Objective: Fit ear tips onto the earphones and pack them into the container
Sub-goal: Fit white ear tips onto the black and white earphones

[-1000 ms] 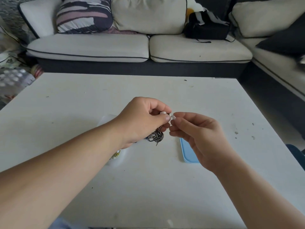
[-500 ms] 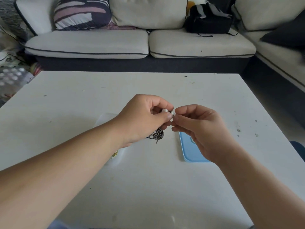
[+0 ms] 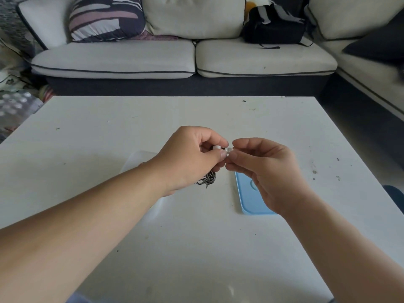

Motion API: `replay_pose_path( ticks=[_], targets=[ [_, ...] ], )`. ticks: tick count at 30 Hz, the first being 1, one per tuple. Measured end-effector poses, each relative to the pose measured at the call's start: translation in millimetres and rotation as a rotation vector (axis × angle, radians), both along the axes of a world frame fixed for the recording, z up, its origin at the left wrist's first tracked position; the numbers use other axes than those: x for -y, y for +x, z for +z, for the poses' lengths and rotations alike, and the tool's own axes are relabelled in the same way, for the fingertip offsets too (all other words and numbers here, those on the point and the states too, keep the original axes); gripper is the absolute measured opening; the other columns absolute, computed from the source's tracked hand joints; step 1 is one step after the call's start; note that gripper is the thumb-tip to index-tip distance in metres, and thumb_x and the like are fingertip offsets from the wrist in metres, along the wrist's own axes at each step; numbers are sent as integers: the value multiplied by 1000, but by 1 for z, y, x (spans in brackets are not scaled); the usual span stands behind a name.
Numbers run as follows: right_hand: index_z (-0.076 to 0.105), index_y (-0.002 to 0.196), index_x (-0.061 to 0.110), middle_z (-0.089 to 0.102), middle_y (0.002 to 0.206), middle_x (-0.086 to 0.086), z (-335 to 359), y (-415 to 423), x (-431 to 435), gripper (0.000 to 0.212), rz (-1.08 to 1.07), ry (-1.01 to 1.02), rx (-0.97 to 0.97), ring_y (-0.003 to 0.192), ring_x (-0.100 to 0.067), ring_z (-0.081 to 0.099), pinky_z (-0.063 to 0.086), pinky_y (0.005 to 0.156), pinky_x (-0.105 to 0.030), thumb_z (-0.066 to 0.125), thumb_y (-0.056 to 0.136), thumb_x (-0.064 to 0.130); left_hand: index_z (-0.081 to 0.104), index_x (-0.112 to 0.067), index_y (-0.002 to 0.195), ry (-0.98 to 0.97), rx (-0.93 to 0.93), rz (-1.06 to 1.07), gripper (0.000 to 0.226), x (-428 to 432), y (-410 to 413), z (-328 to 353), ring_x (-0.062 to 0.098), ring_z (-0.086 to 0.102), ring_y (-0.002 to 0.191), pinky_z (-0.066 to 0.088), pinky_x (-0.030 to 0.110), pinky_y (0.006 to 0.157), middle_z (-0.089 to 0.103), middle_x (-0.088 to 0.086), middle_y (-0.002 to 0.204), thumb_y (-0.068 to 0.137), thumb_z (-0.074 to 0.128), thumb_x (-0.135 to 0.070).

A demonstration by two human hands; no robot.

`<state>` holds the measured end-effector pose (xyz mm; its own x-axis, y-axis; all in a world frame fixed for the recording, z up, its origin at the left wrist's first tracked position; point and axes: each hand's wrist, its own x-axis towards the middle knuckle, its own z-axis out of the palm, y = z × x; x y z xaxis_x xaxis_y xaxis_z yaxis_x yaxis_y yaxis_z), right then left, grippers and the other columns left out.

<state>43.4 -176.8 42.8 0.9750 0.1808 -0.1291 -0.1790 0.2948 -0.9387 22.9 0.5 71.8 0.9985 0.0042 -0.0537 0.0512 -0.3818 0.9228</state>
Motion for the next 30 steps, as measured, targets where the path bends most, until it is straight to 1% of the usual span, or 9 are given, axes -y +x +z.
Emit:
replay_pose_path(
  ticks=[3, 5, 9, 13, 17, 21, 23, 25, 30],
  targets=[
    [69, 102, -3, 75, 84, -14, 0, 1, 2, 26, 97, 96, -79, 77, -26, 74, 58, 67, -27, 74, 77, -1, 76, -14, 100, -16, 17, -14, 11, 0, 0, 0, 25, 77, 78, 63, 29, 78, 79, 7, 83, 95, 70, -6],
    [69, 105, -3, 73, 85, -12, -2, 3, 5, 31, 164, 85, -97, 78, -22, 73, 54, 63, -25, 74, 76, 7, 77, -14, 99, -20, 20, -25, 11, 0, -1, 0, 25, 77, 79, 64, 29, 78, 79, 6, 83, 95, 70, -6],
    [71, 93, 1, 70, 80, -11, -5, 5, 6, 20, 224, 44, -95, 74, -16, 68, 52, 61, -23, 74, 78, 14, 77, -14, 99, -37, 17, -27, 12, -1, -1, 1, 22, 77, 77, 64, 29, 77, 79, 6, 85, 95, 70, -6],
    [70, 92, -1, 70, 79, -14, -7, 6, 7, 19, 236, 27, -65, 73, -18, 66, 53, 61, -24, 73, 79, 13, 77, -16, 99, -29, 19, -38, 12, -2, -1, 1, 25, 77, 79, 64, 32, 78, 79, 8, 84, 95, 70, -6],
    [70, 90, -2, 70, 78, -15, -8, 6, 5, 17, 214, 5, -6, 71, -20, 66, 53, 61, -25, 73, 79, 10, 77, -15, 100, -29, 20, -15, 11, -2, -2, 0, 24, 77, 78, 64, 27, 76, 79, 8, 85, 95, 71, -6],
    [70, 89, -3, 70, 77, -15, -11, 4, 2, 5, 173, -10, 37, 72, -22, 67, 55, 63, -27, 68, 89, 2, 77, -13, 99, -10, 25, -13, 11, -3, 0, -2, 26, 77, 79, 64, 29, 77, 79, 8, 85, 94, 71, -6],
    [70, 90, -3, 70, 77, -16, -11, 3, 0, 5, 152, -24, 55, 73, -24, 67, 56, 65, -28, 66, 92, 0, 77, -12, 98, -1, 32, -17, 11, -3, -1, -1, 24, 77, 78, 63, 27, 76, 79, 8, 84, 95, 70, -5],
    [70, 89, -2, 70, 76, -16, -12, 3, -1, 6, 131, -51, 79, 73, -25, 68, 57, 67, -30, 66, 94, -1, 77, -12, 97, -1, 33, -12, 11, -2, -2, 0, 23, 77, 77, 63, 25, 74, 79, 7, 83, 94, 70, -5],
    [71, 91, -3, 70, 79, -19, -15, 2, -3, 6, 95, -70, 101, 75, -30, 67, 56, 75, -39, 68, 93, 1, 77, -13, 96, -10, 35, 26, 9, -1, -1, -2, 21, 77, 75, 64, 29, 76, 79, 7, 83, 94, 71, -6]
  ],
)
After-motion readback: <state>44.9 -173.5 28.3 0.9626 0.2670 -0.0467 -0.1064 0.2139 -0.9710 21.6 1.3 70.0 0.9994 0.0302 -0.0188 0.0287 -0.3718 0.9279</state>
